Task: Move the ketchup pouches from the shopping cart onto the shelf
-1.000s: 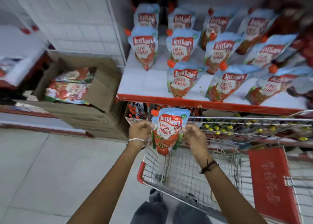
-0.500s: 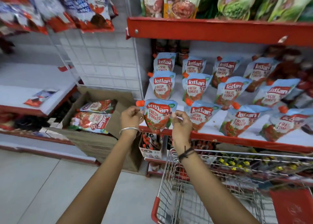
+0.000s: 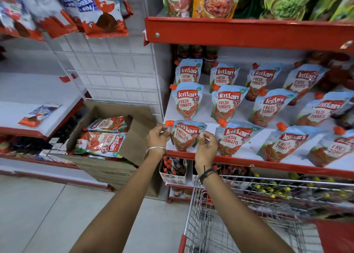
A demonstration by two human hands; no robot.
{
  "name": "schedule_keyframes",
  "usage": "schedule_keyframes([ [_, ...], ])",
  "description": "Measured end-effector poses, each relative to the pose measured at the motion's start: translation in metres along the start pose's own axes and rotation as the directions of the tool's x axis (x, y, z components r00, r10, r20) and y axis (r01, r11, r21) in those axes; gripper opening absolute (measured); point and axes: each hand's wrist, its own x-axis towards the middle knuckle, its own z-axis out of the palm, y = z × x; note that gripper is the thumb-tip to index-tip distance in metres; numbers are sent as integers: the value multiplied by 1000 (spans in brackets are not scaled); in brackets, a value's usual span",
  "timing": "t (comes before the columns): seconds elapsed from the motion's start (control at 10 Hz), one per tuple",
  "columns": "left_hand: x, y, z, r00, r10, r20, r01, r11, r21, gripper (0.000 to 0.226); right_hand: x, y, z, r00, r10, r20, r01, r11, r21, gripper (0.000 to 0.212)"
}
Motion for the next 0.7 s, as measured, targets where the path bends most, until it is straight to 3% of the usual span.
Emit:
schedule_keyframes([
  [0.2, 0, 0, -1, 1000, 5, 12, -6, 996, 87, 28, 0, -5, -4, 1000, -12, -24, 11, 998, -64, 14],
  [0.3, 9, -11, -2, 999, 29, 25, -33, 983, 178, 6, 1, -7, -4, 1000, 26, 1, -26, 995, -94, 15],
  [0.4, 7, -5, 1, 999, 49, 14, -51, 959, 278, 20, 5, -14, -4, 998, 62, 6, -61, 994, -88, 17],
  [0.5, -2, 4, 5, 998, 49, 37, -58, 936, 347, 17, 4, -12, -4, 994, 102, 29, -100, 992, -74, 20],
  [0.6, -19, 9, 7, 999, 30, 44, -41, 957, 288, 34, -2, -21, -6, 985, 134, 106, -128, 990, -66, 25],
  [0.7, -36, 11, 8, 964, 212, -157, -170, 954, 247, 37, -11, -14, -25, 958, 180, 221, -150, 978, -146, 37],
])
